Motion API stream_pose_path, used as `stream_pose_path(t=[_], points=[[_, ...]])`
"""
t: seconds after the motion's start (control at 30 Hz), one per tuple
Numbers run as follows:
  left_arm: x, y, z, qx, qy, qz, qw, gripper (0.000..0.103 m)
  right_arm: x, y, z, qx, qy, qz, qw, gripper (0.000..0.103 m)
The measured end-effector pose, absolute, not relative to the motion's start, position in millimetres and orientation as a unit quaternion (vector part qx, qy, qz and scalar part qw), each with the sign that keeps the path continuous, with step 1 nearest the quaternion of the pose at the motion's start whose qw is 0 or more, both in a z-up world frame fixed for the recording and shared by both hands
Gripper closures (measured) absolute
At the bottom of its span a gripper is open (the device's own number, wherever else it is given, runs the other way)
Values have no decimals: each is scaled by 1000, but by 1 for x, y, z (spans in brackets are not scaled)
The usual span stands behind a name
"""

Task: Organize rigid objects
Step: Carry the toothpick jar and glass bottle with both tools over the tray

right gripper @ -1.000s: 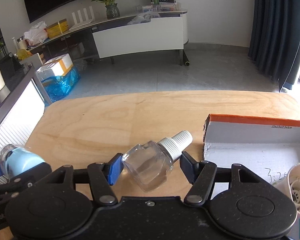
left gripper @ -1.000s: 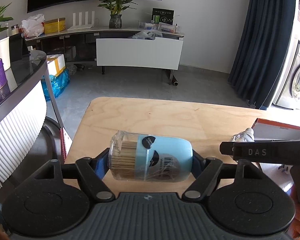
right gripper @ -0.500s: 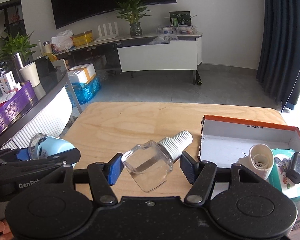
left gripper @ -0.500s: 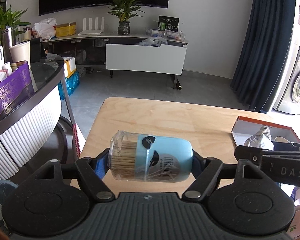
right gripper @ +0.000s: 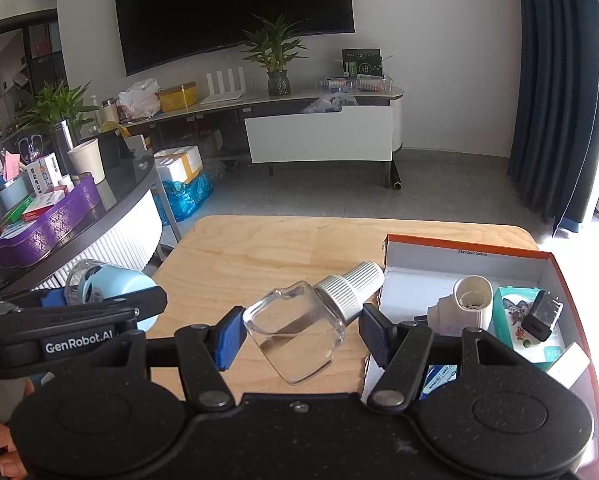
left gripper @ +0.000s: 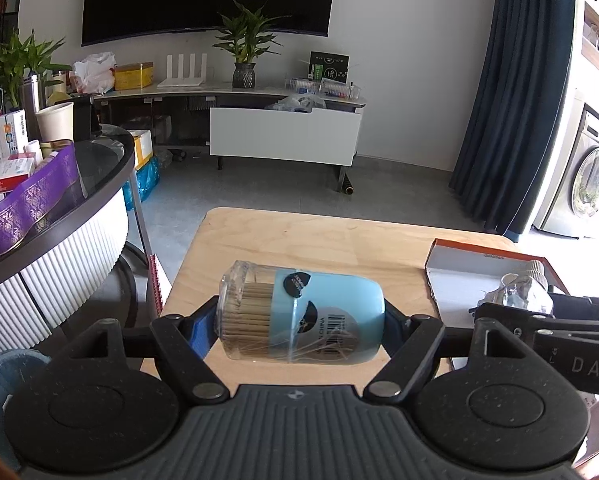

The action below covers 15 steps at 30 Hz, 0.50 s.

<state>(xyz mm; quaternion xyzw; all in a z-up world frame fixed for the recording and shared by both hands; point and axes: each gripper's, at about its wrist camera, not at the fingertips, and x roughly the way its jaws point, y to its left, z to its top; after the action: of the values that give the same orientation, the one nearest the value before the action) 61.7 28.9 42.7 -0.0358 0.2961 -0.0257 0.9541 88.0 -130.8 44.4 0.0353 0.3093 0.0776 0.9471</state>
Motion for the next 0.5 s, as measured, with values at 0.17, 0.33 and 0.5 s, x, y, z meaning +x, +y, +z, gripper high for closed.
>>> stream_pose_path(t=[0.17, 0.33, 0.5], points=[[55, 25, 44, -36, 295, -29, 954, 25, 72, -139, 50, 35, 302, 74, 950, 28], [48, 19, 45, -31, 293, -36, 955, 25, 61, -146, 53, 39, 297, 69, 952, 28], [44, 12, 45, -27, 291, -46, 955, 25, 53, -154, 56, 39, 292, 64, 954, 28]])
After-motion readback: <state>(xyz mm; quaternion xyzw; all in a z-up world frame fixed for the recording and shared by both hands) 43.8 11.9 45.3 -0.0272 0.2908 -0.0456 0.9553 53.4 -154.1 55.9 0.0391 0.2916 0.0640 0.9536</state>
